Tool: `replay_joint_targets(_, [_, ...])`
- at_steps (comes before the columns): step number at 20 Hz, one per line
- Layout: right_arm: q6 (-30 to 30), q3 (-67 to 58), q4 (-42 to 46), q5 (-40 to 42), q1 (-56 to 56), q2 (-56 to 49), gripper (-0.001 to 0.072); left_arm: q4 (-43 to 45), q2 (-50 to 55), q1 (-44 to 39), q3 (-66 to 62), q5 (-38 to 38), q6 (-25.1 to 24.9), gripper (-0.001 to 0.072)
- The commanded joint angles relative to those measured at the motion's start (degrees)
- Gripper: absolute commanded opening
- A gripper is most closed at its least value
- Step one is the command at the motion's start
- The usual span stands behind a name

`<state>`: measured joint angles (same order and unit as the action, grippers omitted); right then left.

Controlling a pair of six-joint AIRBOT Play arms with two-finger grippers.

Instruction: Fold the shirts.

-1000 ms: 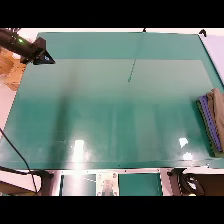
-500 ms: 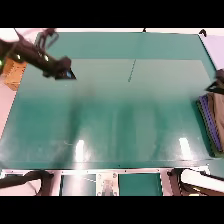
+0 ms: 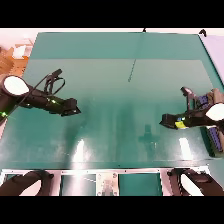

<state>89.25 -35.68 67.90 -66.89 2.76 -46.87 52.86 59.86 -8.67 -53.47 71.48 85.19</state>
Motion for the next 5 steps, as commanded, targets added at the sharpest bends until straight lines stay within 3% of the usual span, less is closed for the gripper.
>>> replay_joint_targets(1, [0.24, 3.78, -0.39, 0.85, -3.34, 1.88, 0.0018, -0.79, -1.14, -0.09, 2.1, -0.79, 0.09, 0.0023])
replay_joint_targets(5, [0.24, 3.78, -0.39, 0.85, -3.34, 1.88, 0.0019, -1.03, -1.14, -0.09, 2.1, -0.15, 0.28, 0.0023])
